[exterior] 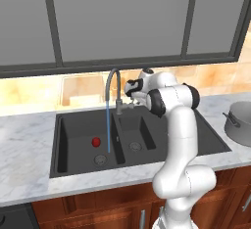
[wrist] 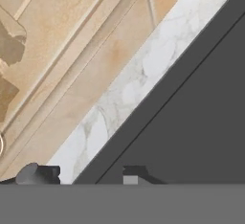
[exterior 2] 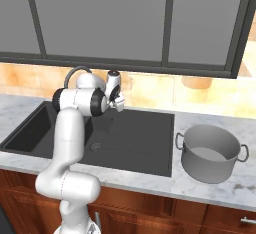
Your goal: Dump the tomato from the pot into the sink. Then turn on the water and wash the tomato. Then turn off the water and put the tomato back in the pot.
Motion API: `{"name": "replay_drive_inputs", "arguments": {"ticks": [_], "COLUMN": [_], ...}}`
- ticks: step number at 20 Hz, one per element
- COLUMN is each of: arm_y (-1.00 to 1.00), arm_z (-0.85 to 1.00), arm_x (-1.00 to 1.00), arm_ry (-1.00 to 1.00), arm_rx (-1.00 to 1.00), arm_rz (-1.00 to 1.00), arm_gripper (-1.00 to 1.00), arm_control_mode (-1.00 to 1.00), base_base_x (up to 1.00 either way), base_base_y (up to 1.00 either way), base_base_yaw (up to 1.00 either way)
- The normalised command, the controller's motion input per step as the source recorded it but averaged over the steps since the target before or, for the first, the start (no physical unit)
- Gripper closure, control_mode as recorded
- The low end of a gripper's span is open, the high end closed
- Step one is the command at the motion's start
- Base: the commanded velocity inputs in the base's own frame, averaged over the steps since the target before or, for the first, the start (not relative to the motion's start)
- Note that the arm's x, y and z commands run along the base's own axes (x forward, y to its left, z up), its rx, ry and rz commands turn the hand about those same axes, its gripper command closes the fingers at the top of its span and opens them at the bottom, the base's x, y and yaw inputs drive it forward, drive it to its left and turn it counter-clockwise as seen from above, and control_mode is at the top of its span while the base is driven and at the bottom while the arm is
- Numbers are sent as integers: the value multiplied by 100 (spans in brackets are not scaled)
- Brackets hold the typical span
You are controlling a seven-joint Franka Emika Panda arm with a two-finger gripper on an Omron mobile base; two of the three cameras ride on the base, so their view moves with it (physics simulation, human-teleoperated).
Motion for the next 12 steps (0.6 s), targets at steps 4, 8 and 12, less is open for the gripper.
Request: {"name": "replay_drive_inputs", "arguments": {"ticks": [4, 8, 12], "arm_y": [-73, -23, -6], "arm_z": [-22, 0, 27], "arm_x": [-1, 0, 0], "arm_ry": [9, 3, -1], "arm_rx": [8, 8, 9], "arm_rz": [-11, -2, 0], "arm_gripper": [-100, -100, -100], "arm_control_mode": [-100, -100, -100], "base_base_x": [0, 0, 0], "base_base_y": [0, 0, 0], "base_base_yaw": [0, 0, 0]}}
